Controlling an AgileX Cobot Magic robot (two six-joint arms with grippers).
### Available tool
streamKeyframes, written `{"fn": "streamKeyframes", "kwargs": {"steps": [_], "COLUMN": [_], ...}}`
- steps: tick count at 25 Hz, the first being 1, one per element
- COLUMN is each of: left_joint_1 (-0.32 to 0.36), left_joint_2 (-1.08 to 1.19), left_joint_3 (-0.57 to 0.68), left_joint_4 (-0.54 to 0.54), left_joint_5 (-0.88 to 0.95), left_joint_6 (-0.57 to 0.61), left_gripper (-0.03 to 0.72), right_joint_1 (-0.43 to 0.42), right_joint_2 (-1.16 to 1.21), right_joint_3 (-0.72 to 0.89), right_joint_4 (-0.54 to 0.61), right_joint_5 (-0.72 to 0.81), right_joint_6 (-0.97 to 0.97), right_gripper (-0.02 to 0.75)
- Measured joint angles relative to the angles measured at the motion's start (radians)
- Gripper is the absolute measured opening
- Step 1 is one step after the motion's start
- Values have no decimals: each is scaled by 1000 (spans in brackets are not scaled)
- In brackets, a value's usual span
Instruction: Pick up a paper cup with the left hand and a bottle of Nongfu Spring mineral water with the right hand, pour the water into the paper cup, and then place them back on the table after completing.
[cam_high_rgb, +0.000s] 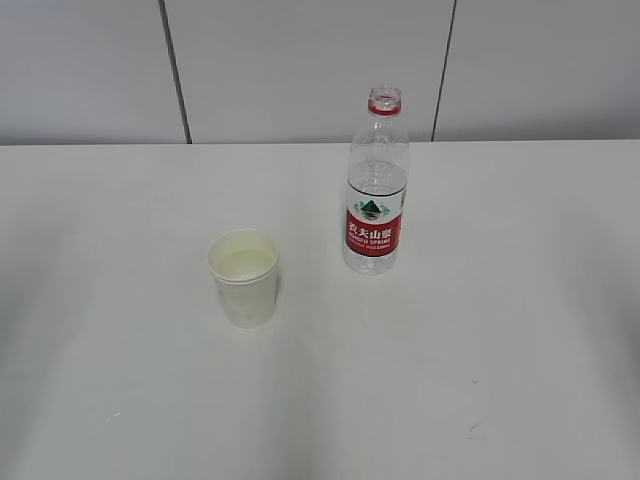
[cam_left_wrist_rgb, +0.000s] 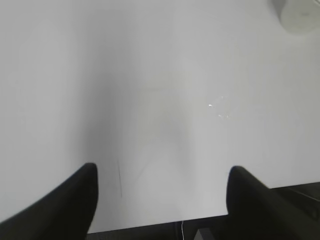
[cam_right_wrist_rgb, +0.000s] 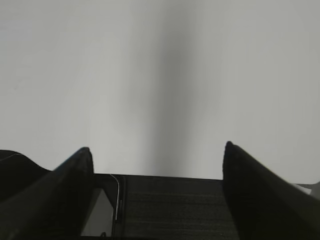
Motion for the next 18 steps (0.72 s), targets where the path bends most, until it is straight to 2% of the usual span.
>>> {"fn": "streamKeyframes", "kwargs": {"steps": [11, 18], "left_joint_1": [0, 0], "left_joint_2": [-293, -473], "left_joint_3": [172, 220], "left_joint_4": [-3, -17], "left_joint_5": [18, 5], "left_joint_6": [0, 0], "left_gripper": [489, 489], "right_joint_1": [1, 1], "right_joint_2": [-225, -417], "right_joint_3": [213, 256], "right_joint_4": [5, 6], "right_joint_5": [-19, -19], "right_joint_6": [4, 9], "right_gripper": [590, 588]}}
